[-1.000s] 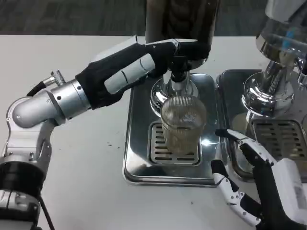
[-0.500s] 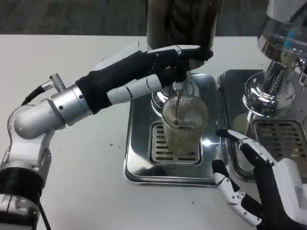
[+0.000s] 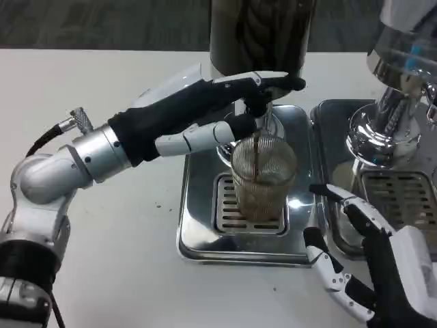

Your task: Grasp the cup under the faucet to collect the drink, then remove the cup.

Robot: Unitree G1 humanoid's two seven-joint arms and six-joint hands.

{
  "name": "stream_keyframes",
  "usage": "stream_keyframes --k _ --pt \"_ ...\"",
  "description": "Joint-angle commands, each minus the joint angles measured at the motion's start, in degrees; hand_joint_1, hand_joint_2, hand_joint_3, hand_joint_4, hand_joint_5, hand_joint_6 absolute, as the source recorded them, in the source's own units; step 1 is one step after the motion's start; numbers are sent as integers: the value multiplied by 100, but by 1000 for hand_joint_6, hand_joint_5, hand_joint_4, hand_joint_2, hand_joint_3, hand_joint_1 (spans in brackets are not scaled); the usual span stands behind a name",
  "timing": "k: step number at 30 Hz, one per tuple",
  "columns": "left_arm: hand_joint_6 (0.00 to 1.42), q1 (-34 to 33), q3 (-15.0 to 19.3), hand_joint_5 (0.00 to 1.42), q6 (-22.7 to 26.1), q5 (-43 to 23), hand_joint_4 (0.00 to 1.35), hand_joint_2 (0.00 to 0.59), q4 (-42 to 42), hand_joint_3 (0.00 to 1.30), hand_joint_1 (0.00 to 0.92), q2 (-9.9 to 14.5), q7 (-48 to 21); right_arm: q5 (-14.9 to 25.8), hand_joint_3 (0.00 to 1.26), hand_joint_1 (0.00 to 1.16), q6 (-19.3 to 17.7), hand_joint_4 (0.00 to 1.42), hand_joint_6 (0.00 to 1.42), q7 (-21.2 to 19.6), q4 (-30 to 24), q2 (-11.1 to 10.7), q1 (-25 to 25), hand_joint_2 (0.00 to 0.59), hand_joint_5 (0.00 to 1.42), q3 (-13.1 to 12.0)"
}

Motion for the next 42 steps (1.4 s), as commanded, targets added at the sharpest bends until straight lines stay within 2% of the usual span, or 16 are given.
stream_keyframes --k 1,4,9,13,17,26,32,37,42 --pt "40 198 -181 43 22 253 67 175 84 188 0 39 -75 485 197 391 -68 179 239 243 14 53 37 315 189 -45" --pt "40 206 -203 43 4 266 67 178 85 188 0 54 -44 979 152 409 -46 133 206 571 73 86 3 286 140 -72" --pt "40 225 -212 43 0 255 71 180 71 188 0 62 -25 1558 63 459 -28 58 152 1053 139 111 -86 257 80 -103" --pt "40 244 -217 43 -13 258 76 181 46 193 0 72 -11 1952 3 491 58 3 116 1492 216 119 -201 247 17 -126" --pt "45 268 -218 43 -12 243 78 181 11 195 0 77 -2 2186 0 518 116 0 71 1854 290 106 -322 240 0 -166" --pt "53 322 -218 43 22 219 97 183 -102 205 0 108 31 2175 0 560 350 0 1 2316 428 66 -707 227 0 -176" --pt "55 354 -209 47 31 207 98 190 -153 206 0 137 50 1872 0 639 629 0 25 2218 448 129 -931 220 0 -177" --pt "55 371 -205 51 46 203 103 192 -200 212 0 162 68 1649 0 646 838 0 29 2079 474 224 -1058 218 0 -196" --pt "55 391 -202 53 64 197 109 193 -235 217 0 177 72 1628 0 649 983 0 30 2055 524 292 -1161 218 0 -214"
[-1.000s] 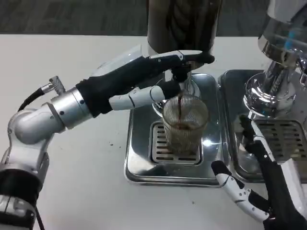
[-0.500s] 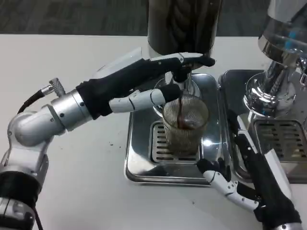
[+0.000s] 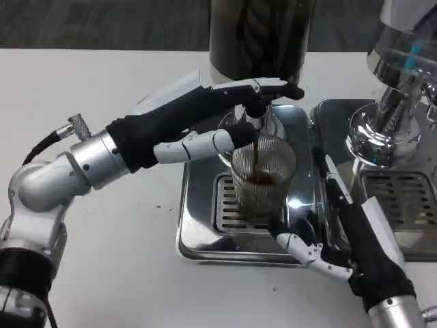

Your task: Grasp the cup under the faucet to collect the drink, then remove the cup.

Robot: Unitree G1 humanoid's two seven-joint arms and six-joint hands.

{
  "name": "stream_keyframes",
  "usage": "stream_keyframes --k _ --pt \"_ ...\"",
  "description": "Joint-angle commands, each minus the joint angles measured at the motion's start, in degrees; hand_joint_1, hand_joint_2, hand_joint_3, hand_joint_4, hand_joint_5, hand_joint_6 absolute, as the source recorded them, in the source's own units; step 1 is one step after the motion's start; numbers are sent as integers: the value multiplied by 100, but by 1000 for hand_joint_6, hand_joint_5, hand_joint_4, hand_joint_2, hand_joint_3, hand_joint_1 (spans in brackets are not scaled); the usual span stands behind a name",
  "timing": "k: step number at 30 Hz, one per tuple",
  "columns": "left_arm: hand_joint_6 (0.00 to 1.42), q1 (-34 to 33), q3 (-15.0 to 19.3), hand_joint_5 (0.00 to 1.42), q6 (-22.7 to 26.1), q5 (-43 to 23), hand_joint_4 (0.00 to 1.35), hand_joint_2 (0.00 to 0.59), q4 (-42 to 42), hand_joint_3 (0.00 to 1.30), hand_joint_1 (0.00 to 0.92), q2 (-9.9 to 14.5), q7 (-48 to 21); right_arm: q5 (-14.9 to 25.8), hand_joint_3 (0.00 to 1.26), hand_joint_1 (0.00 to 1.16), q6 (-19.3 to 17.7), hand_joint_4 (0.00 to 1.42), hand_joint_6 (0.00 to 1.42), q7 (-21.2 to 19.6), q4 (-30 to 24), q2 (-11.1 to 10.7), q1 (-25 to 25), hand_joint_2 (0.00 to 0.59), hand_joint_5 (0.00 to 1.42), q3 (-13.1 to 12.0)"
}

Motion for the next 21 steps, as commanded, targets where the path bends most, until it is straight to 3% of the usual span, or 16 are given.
stream_keyframes --k 1,10,21 --pt "55 184 -125 53 111 199 109 193 7 217 0 92 -111 5 0 649 146 0 31 -70 119 65 -123 219 0 -49" --pt "56 190 -121 54 122 204 118 194 -4 219 0 114 -97 158 0 624 163 0 32 19 539 105 -503 229 0 -40" --pt "56 214 -118 54 124 225 121 195 -11 227 0 148 -76 335 0 616 -118 0 58 34 1230 114 -1064 230 0 -48"
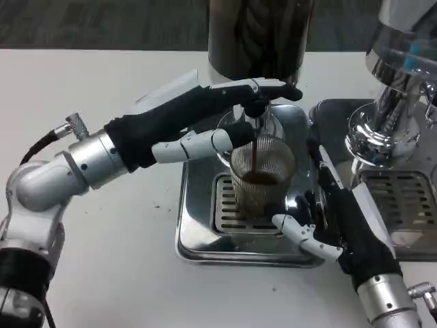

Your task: Grasp the cup under the faucet to collect the drink, then remove the cup.

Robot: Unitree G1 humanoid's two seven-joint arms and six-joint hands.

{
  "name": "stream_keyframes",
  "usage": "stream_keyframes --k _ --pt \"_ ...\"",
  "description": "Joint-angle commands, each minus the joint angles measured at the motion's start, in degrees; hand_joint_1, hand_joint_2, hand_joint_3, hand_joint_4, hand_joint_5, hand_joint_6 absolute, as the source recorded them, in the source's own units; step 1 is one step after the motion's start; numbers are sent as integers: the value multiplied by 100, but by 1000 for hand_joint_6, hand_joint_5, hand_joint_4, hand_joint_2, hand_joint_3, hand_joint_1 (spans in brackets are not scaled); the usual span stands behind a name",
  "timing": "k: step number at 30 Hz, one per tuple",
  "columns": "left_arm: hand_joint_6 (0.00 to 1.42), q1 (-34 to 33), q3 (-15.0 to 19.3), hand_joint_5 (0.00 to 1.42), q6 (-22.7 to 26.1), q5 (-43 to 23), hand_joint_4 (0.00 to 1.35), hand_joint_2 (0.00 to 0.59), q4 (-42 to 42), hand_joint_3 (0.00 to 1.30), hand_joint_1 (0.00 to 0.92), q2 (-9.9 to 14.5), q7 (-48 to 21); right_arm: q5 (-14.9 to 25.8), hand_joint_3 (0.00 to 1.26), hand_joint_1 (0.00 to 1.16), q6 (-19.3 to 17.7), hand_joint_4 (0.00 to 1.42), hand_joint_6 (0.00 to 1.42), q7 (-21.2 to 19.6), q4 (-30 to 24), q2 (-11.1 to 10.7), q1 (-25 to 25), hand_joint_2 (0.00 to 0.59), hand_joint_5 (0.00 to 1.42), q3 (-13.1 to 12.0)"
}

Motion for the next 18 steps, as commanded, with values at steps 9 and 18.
stream_keyframes --k 9,18 --pt "56 220 -123 54 104 230 130 195 20 228 0 136 -79 214 0 614 -452 0 100 51 728 34 -514 230 5 -33" --pt "56 253 -122 63 109 238 137 196 6 228 0 164 -70 309 0 609 -644 2 132 163 1085 29 -745 226 46 -50"
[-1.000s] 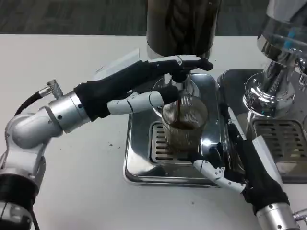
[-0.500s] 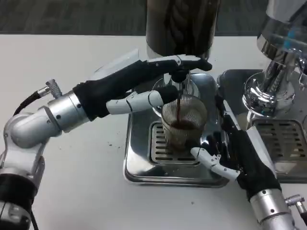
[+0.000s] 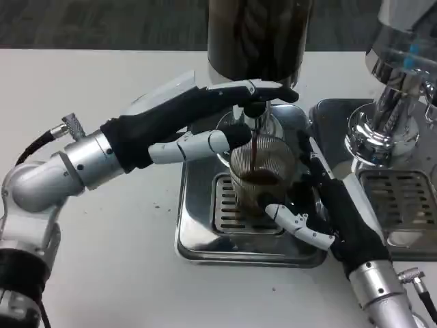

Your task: Grasp the cup under the faucet to collect the drink, then remove the cup.

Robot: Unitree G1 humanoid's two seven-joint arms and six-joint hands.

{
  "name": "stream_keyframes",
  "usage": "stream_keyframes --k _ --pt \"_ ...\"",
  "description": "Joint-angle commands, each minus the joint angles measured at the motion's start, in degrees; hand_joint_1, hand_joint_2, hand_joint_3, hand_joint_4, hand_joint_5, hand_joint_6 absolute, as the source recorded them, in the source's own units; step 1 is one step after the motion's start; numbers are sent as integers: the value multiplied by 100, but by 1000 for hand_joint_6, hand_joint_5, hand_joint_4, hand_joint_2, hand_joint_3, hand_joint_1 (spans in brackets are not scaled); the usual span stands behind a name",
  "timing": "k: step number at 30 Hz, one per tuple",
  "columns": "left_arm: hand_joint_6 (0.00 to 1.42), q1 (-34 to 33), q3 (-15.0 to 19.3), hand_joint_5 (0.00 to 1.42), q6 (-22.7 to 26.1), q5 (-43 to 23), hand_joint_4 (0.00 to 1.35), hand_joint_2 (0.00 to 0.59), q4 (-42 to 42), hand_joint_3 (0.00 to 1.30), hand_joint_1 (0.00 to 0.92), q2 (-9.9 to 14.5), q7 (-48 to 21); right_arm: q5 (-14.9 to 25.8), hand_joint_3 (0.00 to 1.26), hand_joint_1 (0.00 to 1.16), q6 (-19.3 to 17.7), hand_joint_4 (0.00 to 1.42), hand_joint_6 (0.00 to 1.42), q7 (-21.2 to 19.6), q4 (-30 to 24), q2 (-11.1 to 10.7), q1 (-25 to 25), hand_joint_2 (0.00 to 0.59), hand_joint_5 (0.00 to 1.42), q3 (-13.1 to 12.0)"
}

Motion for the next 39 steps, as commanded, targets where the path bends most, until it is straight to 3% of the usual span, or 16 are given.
stream_keyframes --k 1,14,39 --pt "56 226 -119 63 109 232 138 196 39 228 0 93 -69 136 0 608 -157 2 133 119 159 -5 -147 225 48 -39" --pt "56 293 -125 65 149 215 144 196 -33 237 0 135 -62 269 0 596 -260 2 137 420 297 -12 -254 230 50 -30" --pt "95 283 148 78 271 -202 132 204 -220 228 0 41 17 260 0 585 -204 0 116 418 157 40 -139 235 40 -39"
